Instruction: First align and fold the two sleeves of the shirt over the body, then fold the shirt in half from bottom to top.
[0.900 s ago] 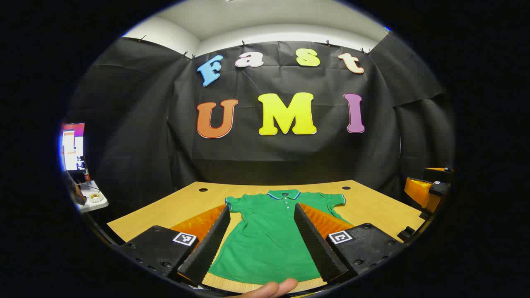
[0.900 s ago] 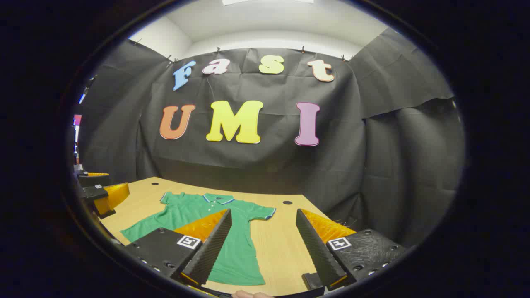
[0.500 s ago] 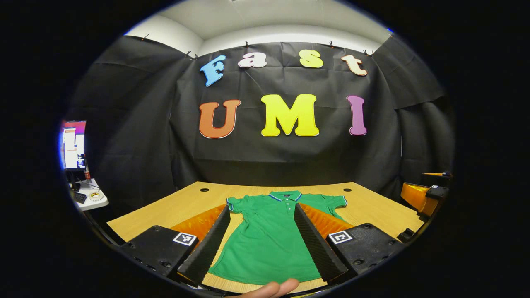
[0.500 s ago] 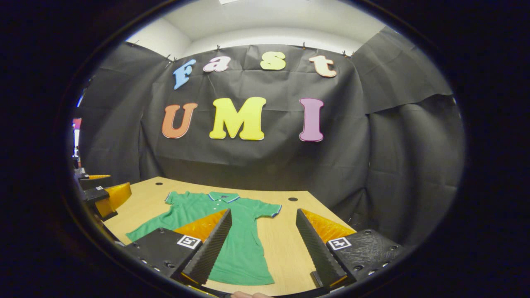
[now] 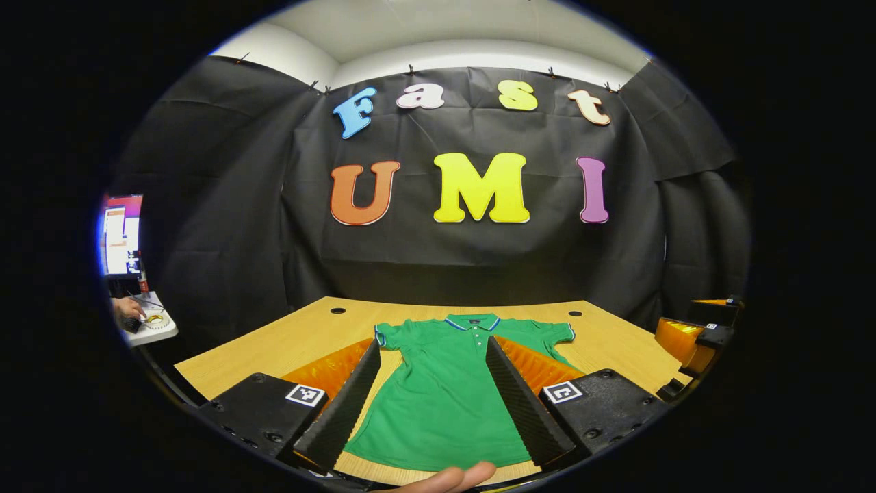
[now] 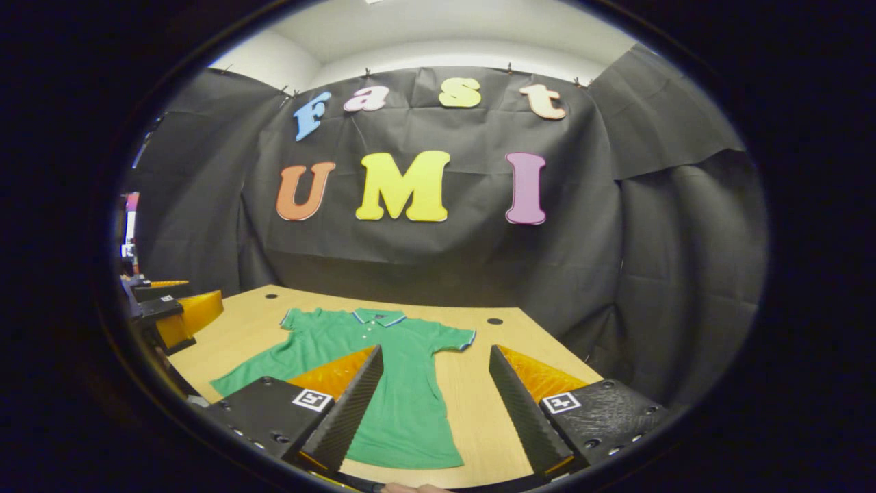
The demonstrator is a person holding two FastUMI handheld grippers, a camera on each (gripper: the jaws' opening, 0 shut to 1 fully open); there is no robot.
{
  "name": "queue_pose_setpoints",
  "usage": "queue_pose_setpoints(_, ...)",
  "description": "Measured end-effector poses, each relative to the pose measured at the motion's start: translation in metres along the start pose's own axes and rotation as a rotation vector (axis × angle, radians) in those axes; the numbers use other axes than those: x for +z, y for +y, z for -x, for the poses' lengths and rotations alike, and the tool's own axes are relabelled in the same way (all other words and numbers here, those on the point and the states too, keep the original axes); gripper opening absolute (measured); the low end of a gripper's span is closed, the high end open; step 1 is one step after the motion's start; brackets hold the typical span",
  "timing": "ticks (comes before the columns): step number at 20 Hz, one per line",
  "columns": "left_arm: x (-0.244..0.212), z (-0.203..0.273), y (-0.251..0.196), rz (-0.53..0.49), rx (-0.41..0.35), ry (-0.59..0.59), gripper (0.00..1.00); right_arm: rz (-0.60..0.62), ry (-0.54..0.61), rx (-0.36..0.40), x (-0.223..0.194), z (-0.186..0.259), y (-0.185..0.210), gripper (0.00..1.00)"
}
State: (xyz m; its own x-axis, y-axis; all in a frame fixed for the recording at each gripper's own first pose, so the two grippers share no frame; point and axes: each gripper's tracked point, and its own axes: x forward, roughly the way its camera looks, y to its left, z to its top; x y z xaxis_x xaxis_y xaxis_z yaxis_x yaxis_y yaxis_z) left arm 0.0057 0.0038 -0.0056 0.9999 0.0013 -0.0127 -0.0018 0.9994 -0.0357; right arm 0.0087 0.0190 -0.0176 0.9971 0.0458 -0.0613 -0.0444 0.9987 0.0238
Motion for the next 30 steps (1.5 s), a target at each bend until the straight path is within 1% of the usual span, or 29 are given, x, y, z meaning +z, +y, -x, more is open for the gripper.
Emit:
queue_pose_setpoints(3,0.001,0.003,-0.004,0.006,-0.017,0.002,1.00,-0.017,0.004,-0.012,0.001,-0.001,-0.002,0.97)
queue_pose_setpoints(4,0.003,0.004,-0.004,0.005,-0.016,-0.003,1.00,-0.023,0.004,-0.009,0.002,0.000,-0.001,0.95)
queue_pose_setpoints(5,0.006,0.005,-0.004,0.000,-0.015,-0.012,1.00,-0.026,0.004,-0.006,0.003,0.000,0.001,0.97)
queue_pose_setpoints(7,0.010,0.005,-0.006,-0.015,-0.019,-0.024,0.99,-0.019,0.007,-0.004,0.000,0.000,0.003,0.97)
queue_pose_setpoints(8,0.009,0.006,-0.005,-0.019,-0.018,-0.027,0.99,-0.013,0.008,-0.003,0.000,-0.001,0.003,0.95)
queue_pose_setpoints(12,0.004,0.004,-0.003,-0.011,-0.013,-0.012,0.99,-0.017,0.008,0.000,-0.001,-0.003,0.002,0.95)
queue_pose_setpoints(14,0.003,0.002,-0.002,0.002,-0.010,-0.009,0.99,-0.029,-0.004,0.016,0.003,-0.004,0.004,0.95)
queue_pose_setpoints(16,0.001,0.001,-0.007,0.012,-0.021,-0.007,1.00,-0.034,-0.031,0.008,0.007,-0.010,-0.002,0.95)
queue_pose_setpoints(17,0.000,0.000,-0.010,0.012,-0.021,-0.009,1.00,-0.032,-0.037,0.005,0.008,-0.014,-0.004,0.97)
queue_pose_setpoints(18,-0.001,-0.001,-0.009,0.010,-0.017,-0.009,1.00,-0.027,-0.037,0.006,0.005,-0.021,-0.003,0.95)
queue_pose_setpoints(20,-0.009,-0.006,-0.014,-0.003,-0.016,0.005,0.99,-0.012,-0.026,0.015,0.000,-0.035,-0.002,0.95)
queue_pose_setpoints(23,-0.014,-0.019,-0.018,-0.019,-0.013,0.024,1.00,0.046,0.007,0.028,-0.010,-0.063,0.003,0.95)
queue_pose_setpoints(24,-0.015,-0.026,-0.017,-0.022,-0.004,0.028,0.99,0.053,0.018,0.032,-0.013,-0.071,0.004,0.97)
queue_pose_setpoints(26,-0.008,-0.040,-0.015,-0.023,0.010,0.009,1.00,0.037,0.031,0.034,-0.012,-0.088,0.004,0.95)
queue_pose_setpoints(28,0.000,-0.056,-0.017,-0.027,0.013,-0.017,0.99,0.027,0.045,0.024,-0.010,-0.111,0.000,0.97)
queue_pose_setpoints(29,0.001,-0.065,-0.017,-0.020,0.011,-0.026,0.99,0.040,0.052,0.013,-0.008,-0.124,-0.004,0.95)
queue_pose_setpoints(30,0.002,-0.072,-0.020,-0.012,0.000,-0.026,1.00,0.057,0.061,-0.007,-0.006,-0.140,-0.011,0.97)
